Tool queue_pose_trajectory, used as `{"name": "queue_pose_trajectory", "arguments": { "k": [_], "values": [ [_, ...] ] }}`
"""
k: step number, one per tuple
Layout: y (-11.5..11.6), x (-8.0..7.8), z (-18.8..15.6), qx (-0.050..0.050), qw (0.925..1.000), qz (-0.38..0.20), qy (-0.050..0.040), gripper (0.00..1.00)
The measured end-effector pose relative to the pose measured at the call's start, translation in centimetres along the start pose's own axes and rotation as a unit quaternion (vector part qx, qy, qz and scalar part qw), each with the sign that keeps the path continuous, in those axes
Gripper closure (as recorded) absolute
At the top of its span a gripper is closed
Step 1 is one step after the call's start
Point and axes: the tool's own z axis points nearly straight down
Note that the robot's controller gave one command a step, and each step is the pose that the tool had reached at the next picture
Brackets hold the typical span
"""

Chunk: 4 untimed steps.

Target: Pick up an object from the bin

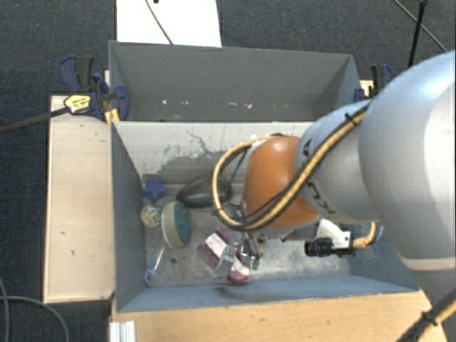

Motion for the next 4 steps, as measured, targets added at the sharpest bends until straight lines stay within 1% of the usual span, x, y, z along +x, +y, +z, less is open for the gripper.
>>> {"name": "queue_pose_trajectory", "arguments": {
  "k": [1,2,3,4],
  "values": [
    [2.1,1.0,0.1,0.0,0.9972,0.074,-0.0003,0.0],
    [0.7,-0.4,3.1,0.002,0.9846,0.175,0.0023,0.0],
    [-1.7,-0.2,3.1,0.003,0.9604,0.279,0.0033,0.0],
    [-1.7,-0.2,3.1,0.002,0.9604,0.279,0.0031,1.0]
  ]
}}
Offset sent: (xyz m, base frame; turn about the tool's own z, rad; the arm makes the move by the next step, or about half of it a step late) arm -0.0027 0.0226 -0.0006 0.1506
